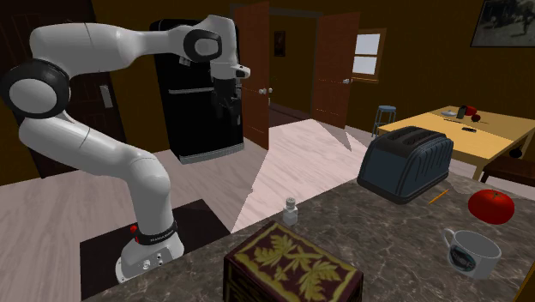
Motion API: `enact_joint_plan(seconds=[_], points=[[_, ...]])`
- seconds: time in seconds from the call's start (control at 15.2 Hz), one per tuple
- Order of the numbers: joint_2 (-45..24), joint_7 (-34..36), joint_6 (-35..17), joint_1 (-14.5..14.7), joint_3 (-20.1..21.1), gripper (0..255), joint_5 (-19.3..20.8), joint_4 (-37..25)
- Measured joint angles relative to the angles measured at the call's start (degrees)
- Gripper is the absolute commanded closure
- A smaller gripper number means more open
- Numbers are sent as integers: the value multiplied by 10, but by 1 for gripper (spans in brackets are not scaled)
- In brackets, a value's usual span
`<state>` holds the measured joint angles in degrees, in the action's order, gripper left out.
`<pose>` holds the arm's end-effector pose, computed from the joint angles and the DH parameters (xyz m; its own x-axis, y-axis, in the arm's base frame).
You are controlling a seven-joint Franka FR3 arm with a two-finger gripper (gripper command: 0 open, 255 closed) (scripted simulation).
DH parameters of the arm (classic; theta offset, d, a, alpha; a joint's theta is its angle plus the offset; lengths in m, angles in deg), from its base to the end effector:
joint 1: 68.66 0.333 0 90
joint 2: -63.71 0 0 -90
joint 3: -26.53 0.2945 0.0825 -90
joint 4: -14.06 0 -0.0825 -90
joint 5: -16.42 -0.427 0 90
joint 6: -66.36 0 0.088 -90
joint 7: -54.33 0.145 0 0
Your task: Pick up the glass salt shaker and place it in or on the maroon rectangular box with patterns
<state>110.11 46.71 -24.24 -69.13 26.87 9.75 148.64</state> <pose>0.3619 0.0162 0.5516 0.9903 0.1267 0.0566 0.1321 -0.9856 -0.1052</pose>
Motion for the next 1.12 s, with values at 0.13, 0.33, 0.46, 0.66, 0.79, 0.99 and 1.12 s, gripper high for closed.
enact_joint_plan(seconds=[0.13,0.33,0.46,0.66,0.79,0.99,1.12], points=[[-4,-5,-5,-1,-3,0,3,2],[-18,-39,-37,-10,-27,0,25,25],[-25,-62,-55,-17,-43,0,40,39],[-50,-98,-94,-28,-70,0,64,58],[-68,-120,-121,-34,-86,0,77,67],[-102,-155,-151,-43,-113,0,97,65],[-130,-182,-184,-51,-135,0,111,71]])
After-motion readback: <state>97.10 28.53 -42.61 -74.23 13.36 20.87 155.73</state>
